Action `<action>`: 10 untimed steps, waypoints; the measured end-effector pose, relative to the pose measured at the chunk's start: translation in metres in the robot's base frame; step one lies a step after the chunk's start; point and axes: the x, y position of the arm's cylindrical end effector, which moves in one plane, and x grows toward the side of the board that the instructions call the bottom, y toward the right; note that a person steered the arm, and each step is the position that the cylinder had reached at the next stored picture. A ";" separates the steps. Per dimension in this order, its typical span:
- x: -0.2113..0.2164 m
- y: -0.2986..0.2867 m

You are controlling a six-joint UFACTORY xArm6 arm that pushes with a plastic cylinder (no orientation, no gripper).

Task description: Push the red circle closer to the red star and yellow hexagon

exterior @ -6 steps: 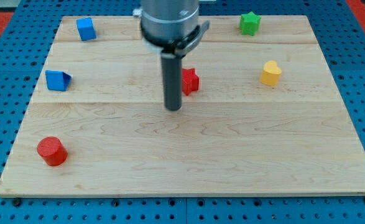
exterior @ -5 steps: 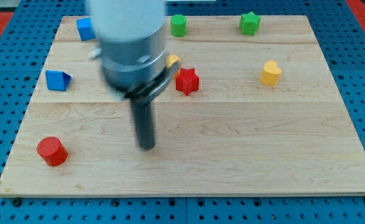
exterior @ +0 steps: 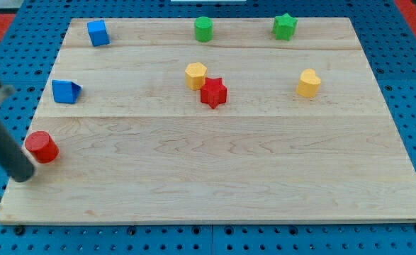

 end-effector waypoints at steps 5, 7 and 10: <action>-0.049 0.066; -0.101 0.111; -0.121 0.042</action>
